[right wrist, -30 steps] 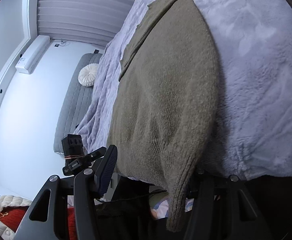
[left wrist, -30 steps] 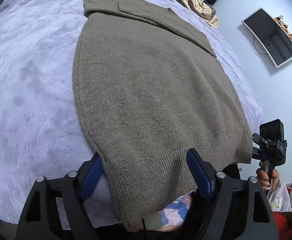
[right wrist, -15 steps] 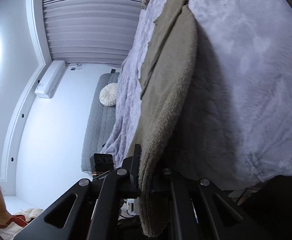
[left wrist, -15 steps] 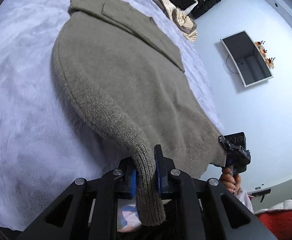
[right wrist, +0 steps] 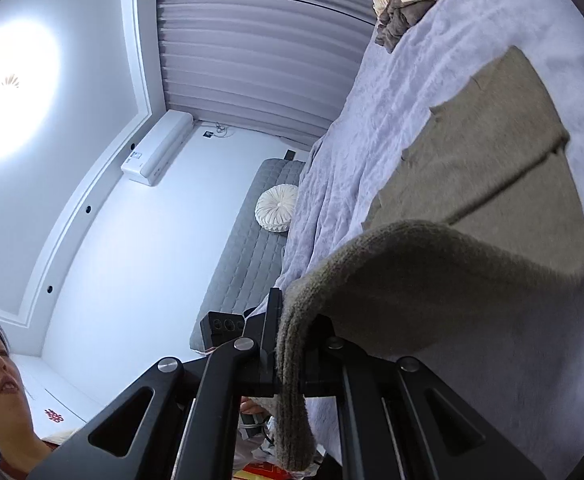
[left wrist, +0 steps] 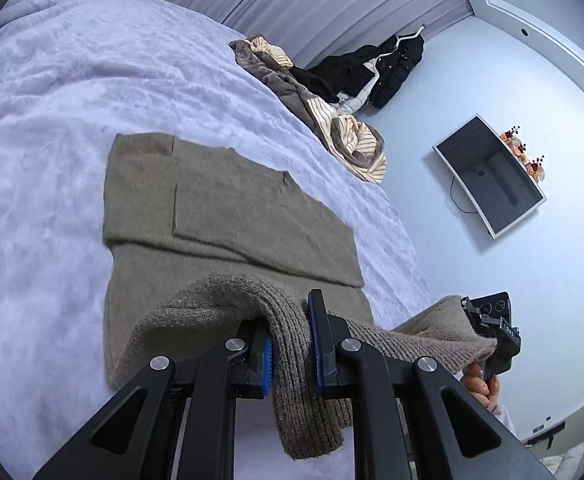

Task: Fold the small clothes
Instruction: 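Grasp the ribbed hem with both tools and lift it toward the collar, then lay the hem over the collar with both tools and open them, then press the folded hem flat near the collar with both tools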

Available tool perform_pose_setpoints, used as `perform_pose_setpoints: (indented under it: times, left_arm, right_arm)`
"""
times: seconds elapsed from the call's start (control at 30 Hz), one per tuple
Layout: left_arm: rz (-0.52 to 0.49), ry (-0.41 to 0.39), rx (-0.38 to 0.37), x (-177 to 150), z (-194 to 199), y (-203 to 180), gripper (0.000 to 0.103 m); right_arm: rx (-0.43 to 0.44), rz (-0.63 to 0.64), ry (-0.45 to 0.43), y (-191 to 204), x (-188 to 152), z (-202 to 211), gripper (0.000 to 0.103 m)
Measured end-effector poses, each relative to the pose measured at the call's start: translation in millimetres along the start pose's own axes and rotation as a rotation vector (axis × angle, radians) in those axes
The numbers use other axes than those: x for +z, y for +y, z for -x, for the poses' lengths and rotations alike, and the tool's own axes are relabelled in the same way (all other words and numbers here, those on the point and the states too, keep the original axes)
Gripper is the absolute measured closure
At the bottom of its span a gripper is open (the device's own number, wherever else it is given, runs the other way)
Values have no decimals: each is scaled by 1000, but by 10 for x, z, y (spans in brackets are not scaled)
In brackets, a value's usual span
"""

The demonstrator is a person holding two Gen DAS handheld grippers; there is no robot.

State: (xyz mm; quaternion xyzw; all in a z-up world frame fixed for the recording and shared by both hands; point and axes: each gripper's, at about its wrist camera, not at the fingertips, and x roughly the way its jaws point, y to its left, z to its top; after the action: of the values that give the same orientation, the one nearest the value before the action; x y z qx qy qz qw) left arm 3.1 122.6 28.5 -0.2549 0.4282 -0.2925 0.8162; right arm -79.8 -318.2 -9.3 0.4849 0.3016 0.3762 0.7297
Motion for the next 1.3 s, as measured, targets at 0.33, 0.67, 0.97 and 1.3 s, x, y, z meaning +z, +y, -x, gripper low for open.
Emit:
perform_pose_setpoints:
  times: [0.33, 0.67, 0.97, 1.3]
  left_arm:
    - [-15, 1, 147, 1135, -1102, 461, 87]
    - [22, 105, 283, 1187, -1901, 1064, 86]
    - [-67, -36, 430, 1290, -1531, 735, 19]
    - [-91, -26, 359, 1215, -1218, 692, 19]
  right_arm:
    - [-101, -144, -88, -830, 1288, -494, 97]
    - [-306, -335, -105, -1905, 1491, -771, 96]
    - [-262, -308, -130, -1625, 1733, -794, 64]
    - [-301, -141, -166, -1060, 1714, -543, 49]
